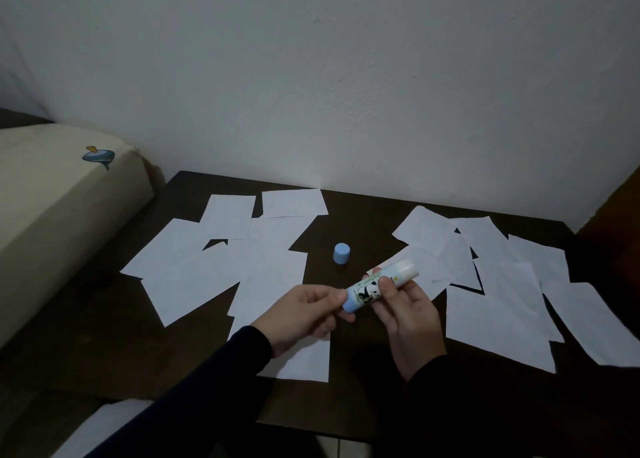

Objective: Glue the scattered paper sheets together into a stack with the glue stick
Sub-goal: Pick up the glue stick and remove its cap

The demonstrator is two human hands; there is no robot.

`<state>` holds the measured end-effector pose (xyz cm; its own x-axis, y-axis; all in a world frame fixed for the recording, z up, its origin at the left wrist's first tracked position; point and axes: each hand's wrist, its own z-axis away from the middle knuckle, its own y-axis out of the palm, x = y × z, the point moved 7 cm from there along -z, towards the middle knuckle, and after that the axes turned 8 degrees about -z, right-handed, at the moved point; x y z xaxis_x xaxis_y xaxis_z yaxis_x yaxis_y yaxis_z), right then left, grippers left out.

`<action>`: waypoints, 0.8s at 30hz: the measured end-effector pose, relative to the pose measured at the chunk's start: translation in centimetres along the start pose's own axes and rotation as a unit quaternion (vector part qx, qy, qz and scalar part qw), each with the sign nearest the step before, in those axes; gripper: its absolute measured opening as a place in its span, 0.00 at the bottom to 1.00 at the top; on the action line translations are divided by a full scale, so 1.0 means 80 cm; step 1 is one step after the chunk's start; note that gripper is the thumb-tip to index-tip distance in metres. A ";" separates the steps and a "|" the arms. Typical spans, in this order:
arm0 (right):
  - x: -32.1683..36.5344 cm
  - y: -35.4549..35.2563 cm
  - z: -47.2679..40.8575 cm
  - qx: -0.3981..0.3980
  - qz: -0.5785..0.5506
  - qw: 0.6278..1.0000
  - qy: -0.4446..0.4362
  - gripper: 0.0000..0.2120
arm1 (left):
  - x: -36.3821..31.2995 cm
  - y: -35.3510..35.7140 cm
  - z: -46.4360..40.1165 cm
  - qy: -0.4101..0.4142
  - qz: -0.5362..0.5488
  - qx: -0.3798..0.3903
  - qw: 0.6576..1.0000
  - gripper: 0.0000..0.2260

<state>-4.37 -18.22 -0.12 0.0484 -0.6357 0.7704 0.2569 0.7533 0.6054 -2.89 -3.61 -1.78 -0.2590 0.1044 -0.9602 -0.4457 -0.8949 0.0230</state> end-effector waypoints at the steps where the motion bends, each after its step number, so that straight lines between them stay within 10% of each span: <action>1: 0.000 0.001 0.000 0.006 0.006 1.000 -0.001 0.24 | -0.003 -0.002 0.000 0.016 -0.014 -0.006 1.000 0.10; 24: -0.002 -0.001 0.000 0.001 -0.016 1.000 0.002 0.23 | 0.001 0.004 0.002 -0.024 0.053 0.011 0.998 0.13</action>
<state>-4.41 -18.19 -0.29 0.0444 -0.6605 0.7495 0.2556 0.7328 0.6306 -3.22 -3.85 -1.83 -0.3455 0.0308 -0.9379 -0.4321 -0.8924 0.1299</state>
